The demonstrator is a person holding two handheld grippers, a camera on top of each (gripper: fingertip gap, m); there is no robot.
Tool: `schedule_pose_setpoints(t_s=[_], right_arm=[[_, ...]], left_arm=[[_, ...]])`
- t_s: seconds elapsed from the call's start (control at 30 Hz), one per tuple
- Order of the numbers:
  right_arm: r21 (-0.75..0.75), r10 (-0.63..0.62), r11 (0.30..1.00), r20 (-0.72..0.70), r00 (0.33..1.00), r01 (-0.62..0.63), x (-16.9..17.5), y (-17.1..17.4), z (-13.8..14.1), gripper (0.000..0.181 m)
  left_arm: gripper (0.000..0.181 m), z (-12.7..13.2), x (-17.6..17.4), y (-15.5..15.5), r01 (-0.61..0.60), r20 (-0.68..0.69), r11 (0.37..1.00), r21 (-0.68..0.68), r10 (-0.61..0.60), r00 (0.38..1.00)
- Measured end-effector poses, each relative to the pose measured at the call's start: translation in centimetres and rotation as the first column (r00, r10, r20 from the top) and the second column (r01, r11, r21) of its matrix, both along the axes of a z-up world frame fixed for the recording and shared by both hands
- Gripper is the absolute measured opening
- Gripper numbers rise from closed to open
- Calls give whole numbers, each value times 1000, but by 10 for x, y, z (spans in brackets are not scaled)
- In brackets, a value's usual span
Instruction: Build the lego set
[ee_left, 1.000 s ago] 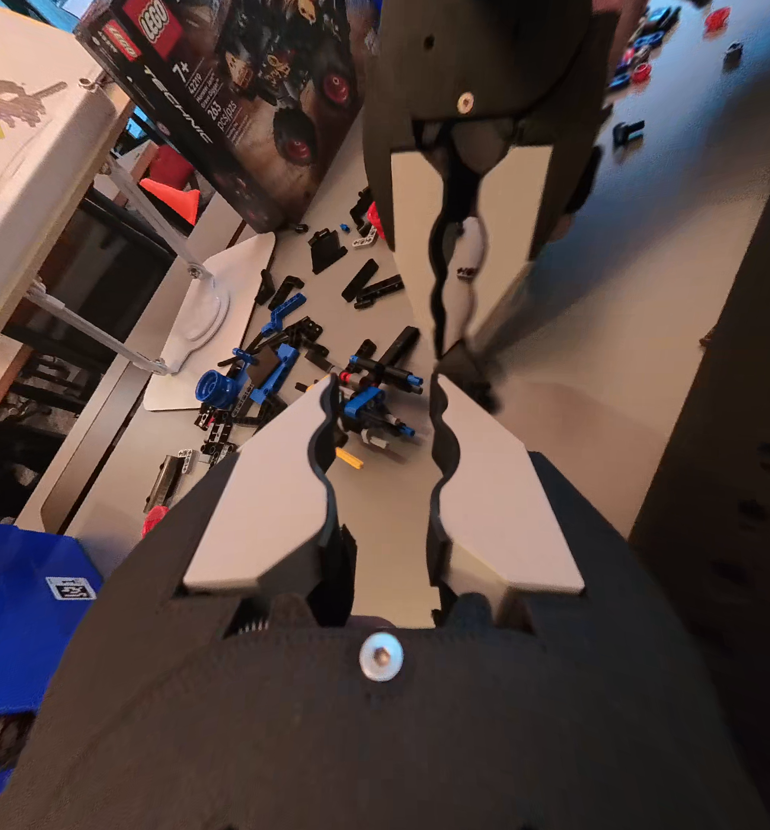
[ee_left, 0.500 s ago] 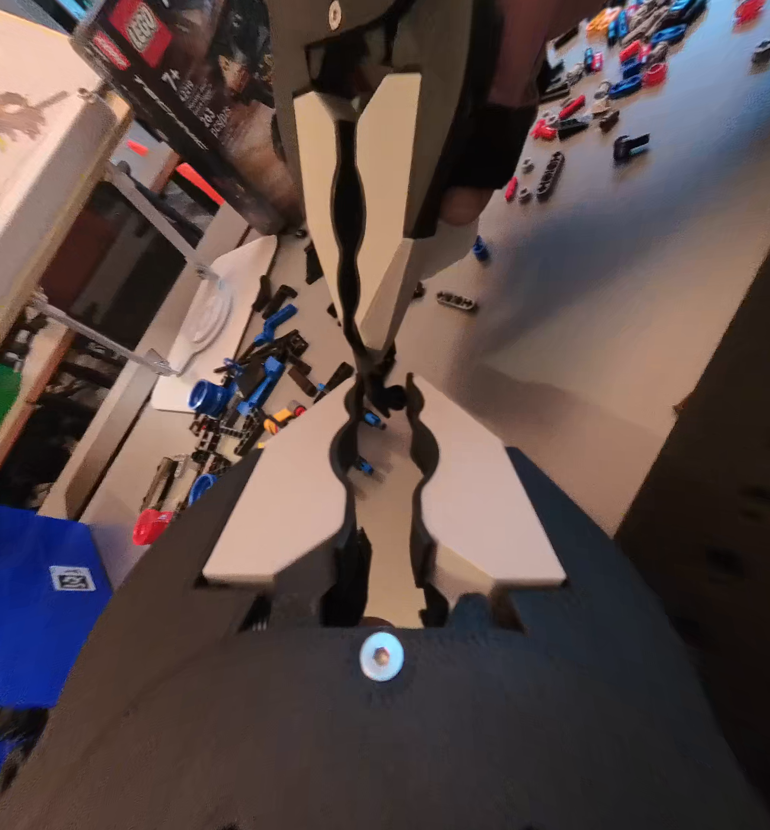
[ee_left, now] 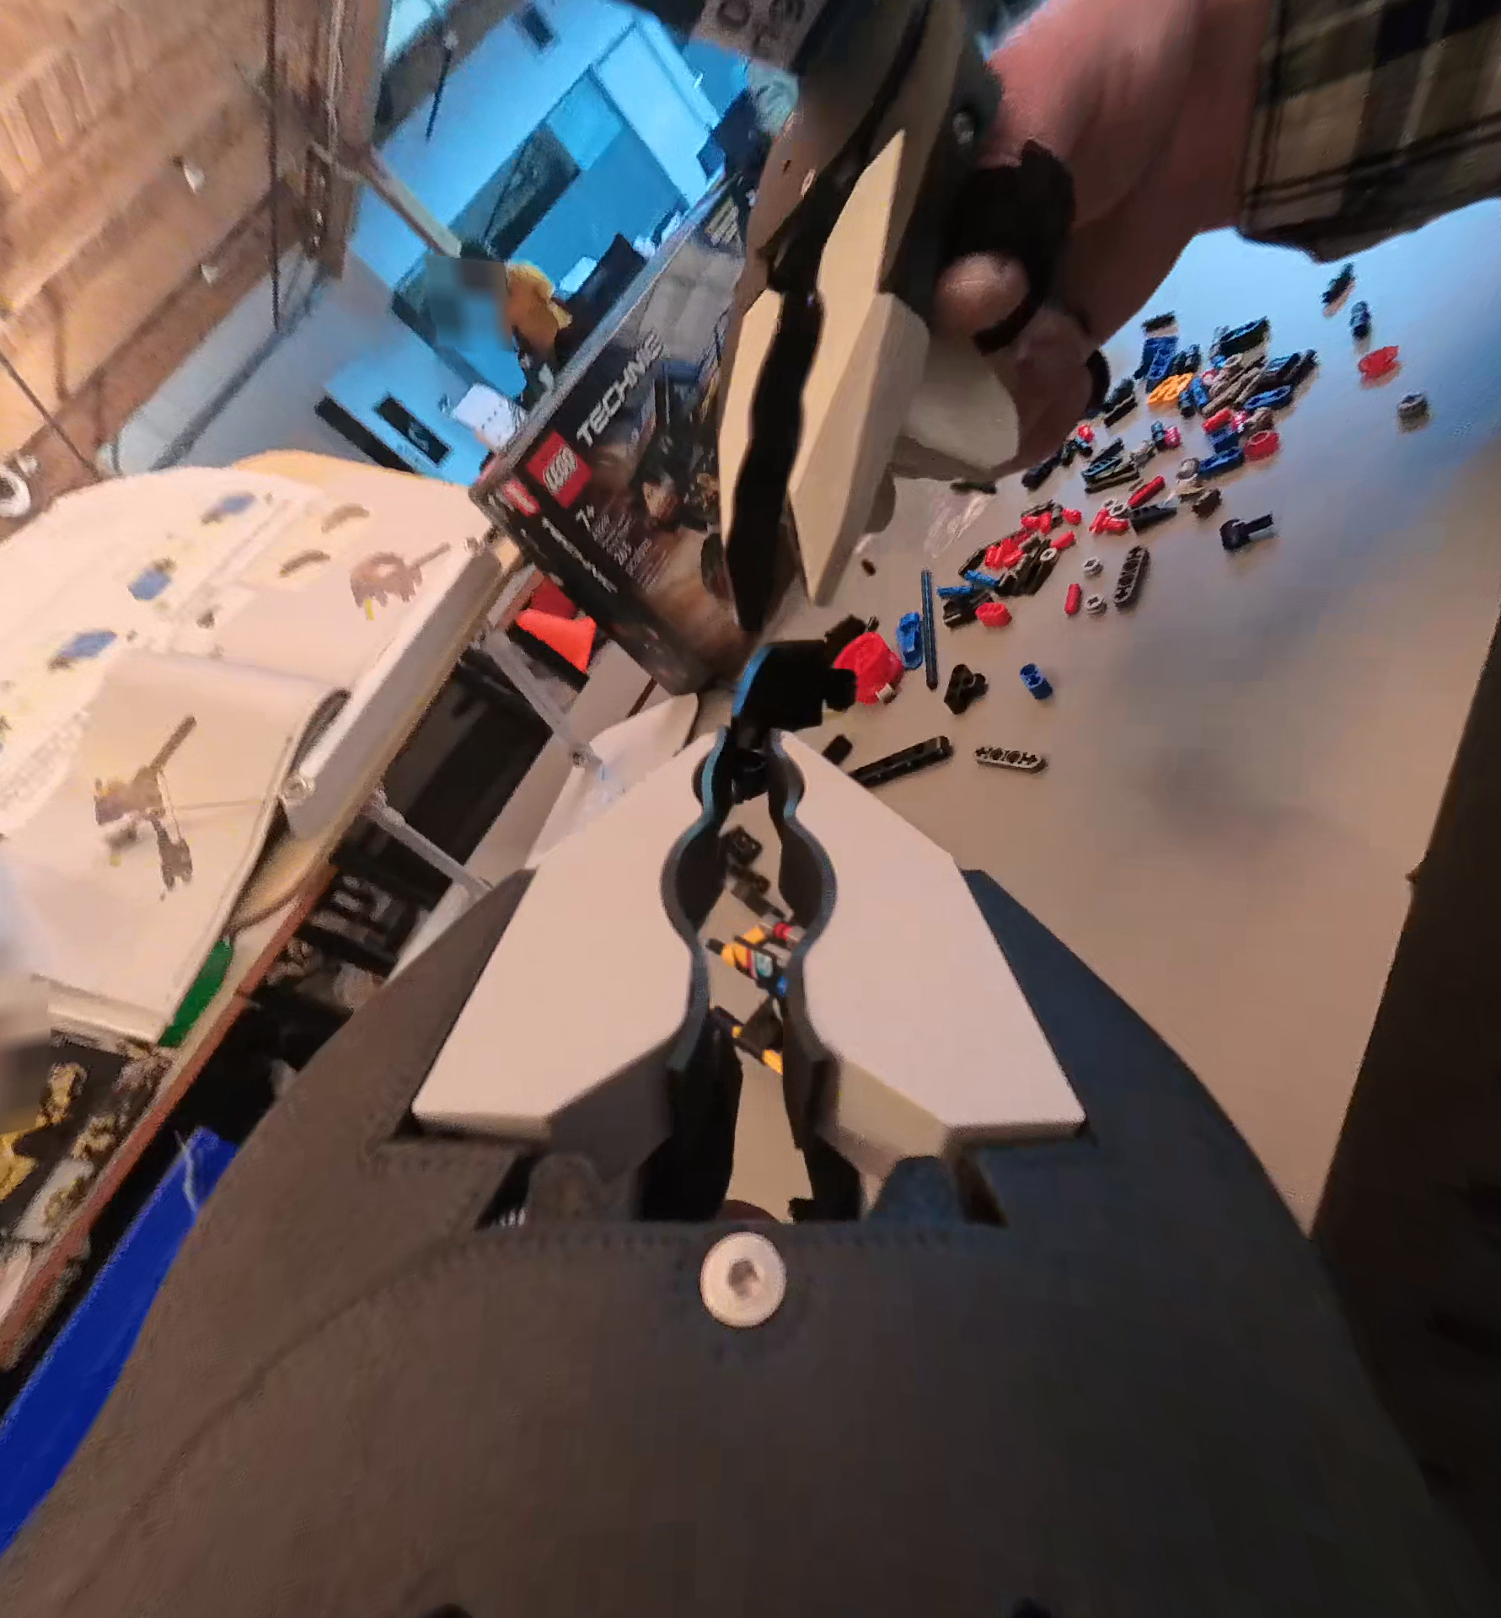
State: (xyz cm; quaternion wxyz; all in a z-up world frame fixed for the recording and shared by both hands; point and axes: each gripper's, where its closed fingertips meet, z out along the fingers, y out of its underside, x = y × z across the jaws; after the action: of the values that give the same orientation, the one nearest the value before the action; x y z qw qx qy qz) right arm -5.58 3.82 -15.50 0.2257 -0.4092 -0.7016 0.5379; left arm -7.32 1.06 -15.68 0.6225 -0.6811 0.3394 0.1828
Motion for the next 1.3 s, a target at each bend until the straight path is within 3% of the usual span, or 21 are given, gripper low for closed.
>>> schedule_pose_setpoints(t_s=[0.17,0.27,0.43,0.67,1.03,1.3], right_arm=[[-127,140,982,2,990,-139,9,-25,7,32],[-139,224,966,17,974,-220,13,-44,2,23],[-168,234,957,-30,972,-235,12,-47,10,21],[-222,178,957,-70,982,-189,5,-40,21,23],[-314,260,907,-111,959,-282,16,-47,30,25],[-337,410,829,-176,895,-446,40,-71,37,26]], left_arm=[[4,8,22,-7,128,-157,992,4,-126,980],[4,17,34,-10,187,-214,982,9,-180,960],[4,28,38,-13,222,-271,974,44,-202,941],[4,32,28,-8,189,-257,975,115,-154,954],[4,36,29,-15,201,-228,963,178,-158,961],[3,43,49,-39,217,-220,940,261,-161,962]])
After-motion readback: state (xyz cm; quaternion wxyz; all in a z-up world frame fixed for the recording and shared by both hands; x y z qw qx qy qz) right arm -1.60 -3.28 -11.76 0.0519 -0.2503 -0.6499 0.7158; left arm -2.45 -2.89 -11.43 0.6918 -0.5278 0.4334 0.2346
